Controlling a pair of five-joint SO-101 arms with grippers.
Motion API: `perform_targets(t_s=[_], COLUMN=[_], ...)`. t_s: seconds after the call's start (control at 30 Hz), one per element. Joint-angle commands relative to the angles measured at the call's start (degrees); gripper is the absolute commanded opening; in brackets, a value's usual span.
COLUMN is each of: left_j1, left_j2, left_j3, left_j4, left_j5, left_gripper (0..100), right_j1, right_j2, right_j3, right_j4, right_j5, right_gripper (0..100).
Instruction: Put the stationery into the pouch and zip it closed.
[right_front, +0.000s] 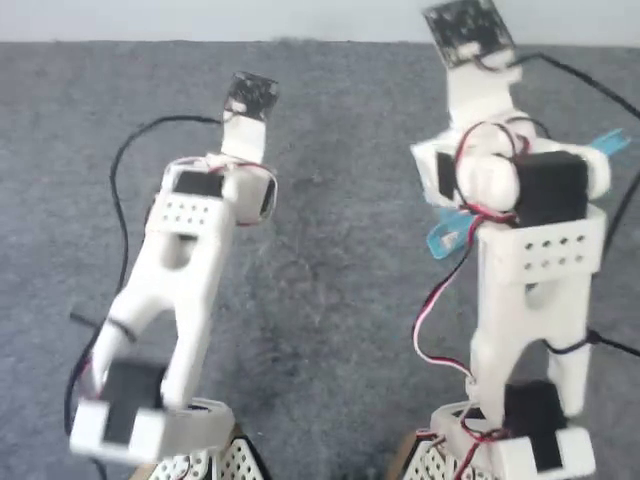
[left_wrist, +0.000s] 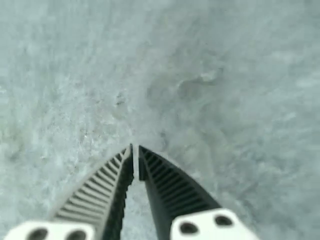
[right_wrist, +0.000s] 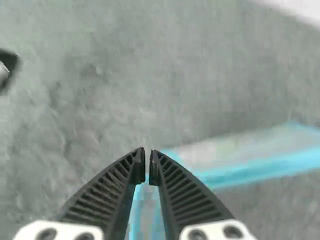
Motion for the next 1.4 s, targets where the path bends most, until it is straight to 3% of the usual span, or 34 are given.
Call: perform_targets(t_s=[0.0,0.13,0.2,0.33,0.5,0.67,0.8,1.0,1.27,1.37], left_j1=[2.37,2.29,2.11,-2.99,-12.92,-13.27,-13.01,-13.01,-13.01,-13.01], left_j2=[-12.31,-21.27,-24.18,-25.58,-25.58,-25.49,-25.49,-25.49,-25.49,-25.49], left_j3=[5.93,11.12,12.88,16.48,22.46,26.07,26.42,26.42,27.91,28.00], left_j4=[-2.11,-2.02,-2.02,-2.55,-8.53,-8.88,-8.88,-8.97,-12.22,-12.57], left_j5=[-0.97,-0.62,0.09,0.62,3.69,3.52,3.52,3.52,3.43,3.52], left_gripper=[8,10,10,10,10,10,10,10,10,10], right_j1=[-1.80,-1.98,-1.27,3.30,0.04,-2.86,-2.59,-1.19,12.00,13.49], right_j2=[1.27,5.76,7.60,6.46,3.03,1.80,1.80,1.89,1.89,1.98], right_j3=[-14.95,-24.00,-21.63,0.70,29.98,49.93,57.93,61.98,61.36,61.71], right_j4=[2.07,1.89,2.68,2.51,-2.86,-10.24,-14.11,-17.36,-18.42,-19.12], right_j5=[-0.62,-0.53,0.79,-1.58,-7.38,-8.18,-9.41,-18.99,-38.07,-48.35], right_gripper=[0.6,0.6,0.6,0.6,1.6,12.4,18.0,16.9,17.0,17.0])
